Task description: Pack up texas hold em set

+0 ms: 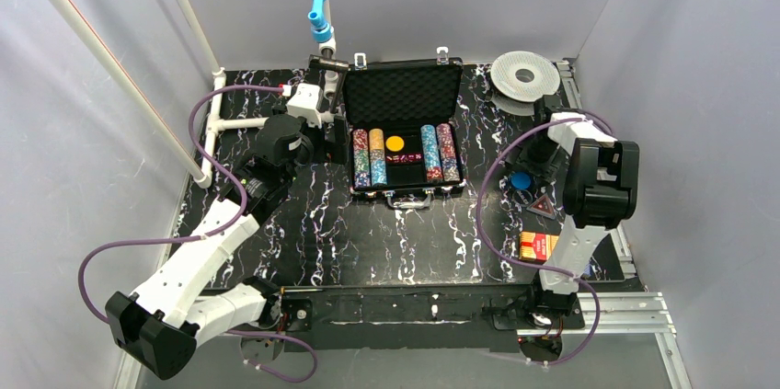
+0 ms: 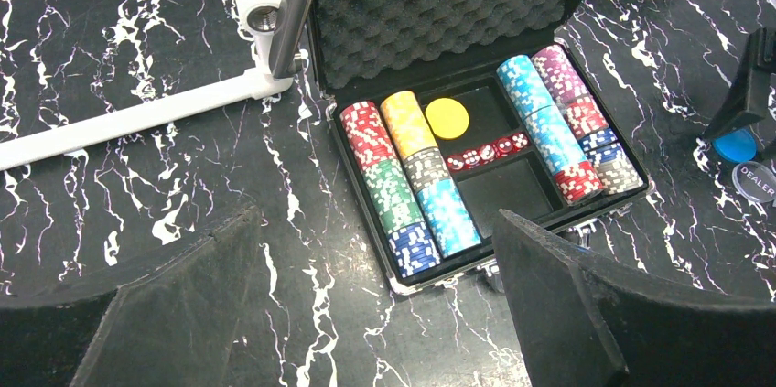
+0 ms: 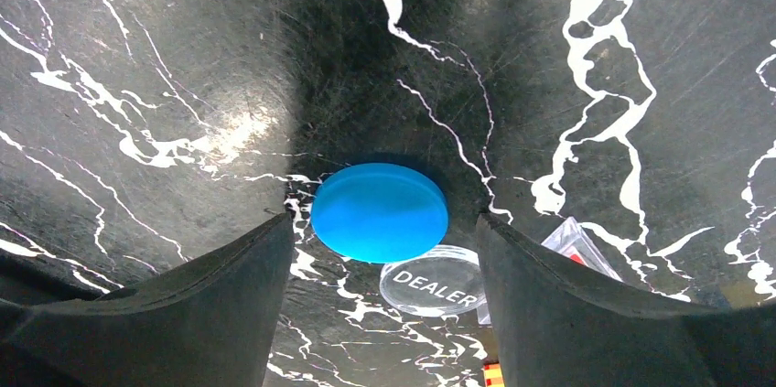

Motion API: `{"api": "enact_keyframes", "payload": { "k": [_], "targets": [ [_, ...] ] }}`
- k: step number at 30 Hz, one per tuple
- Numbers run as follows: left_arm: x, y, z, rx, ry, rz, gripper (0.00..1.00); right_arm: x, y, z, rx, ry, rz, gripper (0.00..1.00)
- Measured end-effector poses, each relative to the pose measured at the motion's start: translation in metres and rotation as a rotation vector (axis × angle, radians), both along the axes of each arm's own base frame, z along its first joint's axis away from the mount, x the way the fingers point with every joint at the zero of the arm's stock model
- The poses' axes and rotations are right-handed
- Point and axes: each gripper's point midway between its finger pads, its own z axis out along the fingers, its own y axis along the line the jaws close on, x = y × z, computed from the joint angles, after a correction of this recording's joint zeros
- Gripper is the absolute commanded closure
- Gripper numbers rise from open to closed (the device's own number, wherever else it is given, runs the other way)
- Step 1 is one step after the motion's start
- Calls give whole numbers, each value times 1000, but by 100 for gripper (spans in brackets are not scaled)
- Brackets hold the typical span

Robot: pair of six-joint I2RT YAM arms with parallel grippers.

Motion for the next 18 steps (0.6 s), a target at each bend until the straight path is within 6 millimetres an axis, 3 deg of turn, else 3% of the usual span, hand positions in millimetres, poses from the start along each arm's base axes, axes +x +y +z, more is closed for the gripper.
{"api": "enact_keyframes", "payload": {
  "k": [8, 18],
  "targets": [
    [0, 0, 0, 0, 0, 0, 0, 5, -1, -1, -4, 10, 0, 34],
    [0, 0, 0, 0, 0, 0, 0, 3, -4, -1, -40, 17, 6, 32]
  ]
}}
